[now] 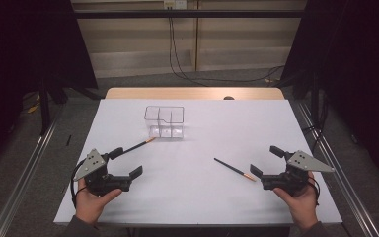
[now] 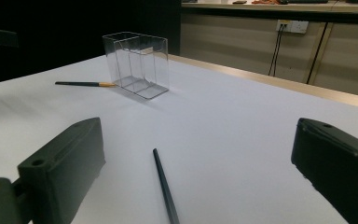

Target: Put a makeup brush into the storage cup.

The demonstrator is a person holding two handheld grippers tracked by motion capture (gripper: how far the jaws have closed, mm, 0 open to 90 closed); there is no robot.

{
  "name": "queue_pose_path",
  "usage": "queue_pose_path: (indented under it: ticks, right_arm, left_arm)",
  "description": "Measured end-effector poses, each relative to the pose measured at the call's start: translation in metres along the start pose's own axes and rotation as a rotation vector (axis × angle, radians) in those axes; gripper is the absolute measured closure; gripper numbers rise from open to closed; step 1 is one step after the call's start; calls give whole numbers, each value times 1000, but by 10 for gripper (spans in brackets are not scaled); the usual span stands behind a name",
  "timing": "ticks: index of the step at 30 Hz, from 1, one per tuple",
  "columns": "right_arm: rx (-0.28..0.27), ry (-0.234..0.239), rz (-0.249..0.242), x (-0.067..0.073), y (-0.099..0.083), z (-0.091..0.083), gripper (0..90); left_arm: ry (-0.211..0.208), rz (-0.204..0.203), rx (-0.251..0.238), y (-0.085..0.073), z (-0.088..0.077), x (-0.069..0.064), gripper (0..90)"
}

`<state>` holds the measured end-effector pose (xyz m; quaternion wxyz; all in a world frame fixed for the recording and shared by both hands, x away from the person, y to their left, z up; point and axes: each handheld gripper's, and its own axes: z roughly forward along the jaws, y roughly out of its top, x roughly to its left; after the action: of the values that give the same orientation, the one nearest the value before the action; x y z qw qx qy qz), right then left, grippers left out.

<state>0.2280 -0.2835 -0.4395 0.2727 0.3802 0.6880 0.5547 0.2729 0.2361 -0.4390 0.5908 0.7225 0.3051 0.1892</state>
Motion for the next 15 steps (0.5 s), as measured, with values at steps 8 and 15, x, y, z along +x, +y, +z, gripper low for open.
queue_pose_path:
  ticks: [8, 15]
  right_arm:
    - [-6, 3, 11, -2, -1, -1, 13]
    - [-6, 15, 6, -2, 0, 0, 13]
  left_arm:
    - [7, -1, 2, 1, 2, 2, 31]
    - [16, 13, 18, 1, -1, 3, 33]
